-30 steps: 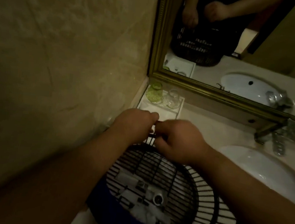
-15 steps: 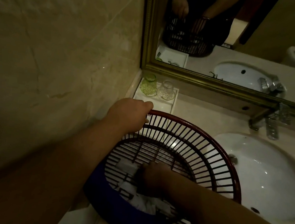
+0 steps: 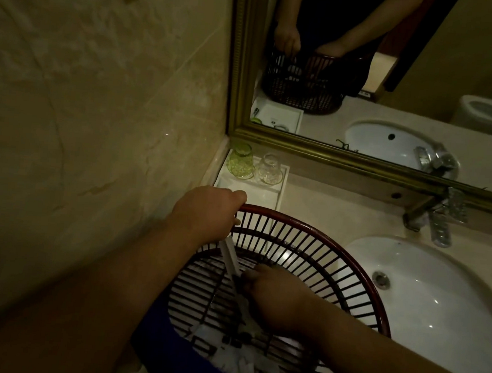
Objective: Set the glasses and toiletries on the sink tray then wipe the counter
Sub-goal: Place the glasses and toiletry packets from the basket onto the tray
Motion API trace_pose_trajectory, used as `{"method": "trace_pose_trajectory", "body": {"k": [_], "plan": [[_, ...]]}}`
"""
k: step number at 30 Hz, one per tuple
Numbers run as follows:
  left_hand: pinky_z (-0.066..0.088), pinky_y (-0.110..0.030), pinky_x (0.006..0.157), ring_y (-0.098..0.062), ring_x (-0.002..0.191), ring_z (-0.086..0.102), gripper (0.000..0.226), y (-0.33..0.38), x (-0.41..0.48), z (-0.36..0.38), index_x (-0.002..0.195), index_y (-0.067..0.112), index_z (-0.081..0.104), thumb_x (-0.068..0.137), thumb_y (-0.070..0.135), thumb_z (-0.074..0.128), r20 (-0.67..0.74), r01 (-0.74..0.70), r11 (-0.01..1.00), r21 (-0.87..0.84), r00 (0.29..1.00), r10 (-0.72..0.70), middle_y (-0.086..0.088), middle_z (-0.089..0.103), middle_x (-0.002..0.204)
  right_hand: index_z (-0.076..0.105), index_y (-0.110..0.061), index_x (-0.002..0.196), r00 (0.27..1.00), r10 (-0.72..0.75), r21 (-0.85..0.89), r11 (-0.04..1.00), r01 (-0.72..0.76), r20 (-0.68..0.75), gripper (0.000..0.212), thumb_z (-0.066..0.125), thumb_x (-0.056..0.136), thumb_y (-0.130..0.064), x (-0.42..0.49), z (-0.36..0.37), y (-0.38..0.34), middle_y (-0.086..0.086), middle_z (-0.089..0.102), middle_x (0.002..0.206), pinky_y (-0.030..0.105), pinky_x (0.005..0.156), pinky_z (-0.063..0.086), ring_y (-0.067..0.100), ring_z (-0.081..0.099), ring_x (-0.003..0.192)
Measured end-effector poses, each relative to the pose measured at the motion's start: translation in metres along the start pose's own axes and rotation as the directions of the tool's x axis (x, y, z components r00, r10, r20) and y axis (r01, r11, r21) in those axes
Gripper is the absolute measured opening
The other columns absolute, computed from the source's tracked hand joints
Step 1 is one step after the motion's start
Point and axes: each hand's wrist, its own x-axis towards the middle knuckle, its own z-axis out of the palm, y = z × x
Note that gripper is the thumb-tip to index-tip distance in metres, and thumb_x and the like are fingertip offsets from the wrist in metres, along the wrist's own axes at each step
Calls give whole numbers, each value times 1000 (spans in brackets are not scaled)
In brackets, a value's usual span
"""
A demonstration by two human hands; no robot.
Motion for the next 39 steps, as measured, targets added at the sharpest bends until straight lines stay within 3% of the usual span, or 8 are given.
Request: {"method": "trace_pose_trajectory", "body": {"k": [7, 19, 22, 26, 30, 33, 37, 39], "plan": [[33, -31, 52, -24, 67, 61, 32, 0, 0, 2, 89, 25, 46, 83, 42, 73, 12, 9, 1000, -11, 1000, -9, 2, 62, 78, 49, -26, 149, 954, -52, 45, 997, 69, -295, 59, 50, 90, -31, -49, -17, 1, -7, 54, 143, 37, 104, 46, 15, 48, 130], [36, -31, 51, -21, 61, 55, 33, 0, 0, -1, 85, 29, 39, 78, 26, 71, 38, 21, 1000, -20, 999, -21, 4, 59, 75, 59, -19, 142, 897, -60, 17, 997, 75, -439, 53, 58, 90, -28, -79, -41, 5, -4, 61, 139, 35, 101, 48, 17, 55, 124], [36, -31, 53, -23, 64, 58, 26, 1, -2, -4, 94, 29, 49, 79, 23, 70, 26, 33, 997, -64, 999, -32, 3, 62, 79, 58, -17, 144, 860, -52, 17, 997, 70, -507, 55, 58, 89, -28, -86, -41, 8, -1, 60, 142, 37, 102, 47, 20, 56, 126], [42, -30, 61, -24, 80, 67, 24, 3, -2, -7, 108, 30, 64, 86, 36, 73, 44, 99, 985, -141, 995, -94, 2, 70, 91, 54, -16, 148, 800, -37, 13, 998, 57, -599, 59, 61, 90, -24, -85, -53, 11, 1, 56, 147, 39, 106, 43, 22, 53, 131], [55, -36, 68, -20, 83, 64, 30, 2, 5, -6, 116, 36, 56, 89, 42, 68, 186, 146, 984, -106, 975, -125, 4, 69, 98, 51, -15, 149, 702, 47, 98, 995, 33, -711, 59, 58, 91, -21, -67, -82, 16, 3, 54, 146, 31, 110, 37, 19, 50, 130], [58, -38, 68, -19, 79, 66, 31, 0, 5, -4, 117, 33, 56, 89, 40, 67, 167, 94, 990, -101, 983, -76, 5, 70, 96, 52, -15, 148, 619, 168, 222, 975, 12, -767, 55, 52, 93, -18, -42, -108, 23, 4, 55, 146, 17, 110, 30, 15, 47, 131], [46, -28, 59, -19, 73, 66, 27, -1, 2, -1, 109, 28, 63, 86, 41, 72, 71, 62, 993, -97, 996, -55, 3, 70, 89, 45, -27, 153, 638, 374, 459, 888, -37, -673, 57, 53, 97, -18, -2, -138, 45, -5, 45, 156, 14, 106, 25, -3, 32, 135], [39, -29, 58, -20, 75, 66, 28, 0, 1, 1, 107, 25, 62, 87, 42, 71, 58, 42, 996, -81, 998, -37, 1, 70, 90, 44, -29, 153, 661, 441, 551, 833, -50, -607, 58, 53, 98, -17, 22, -147, 60, -5, 44, 157, 20, 109, 32, 2, 35, 138]]}}
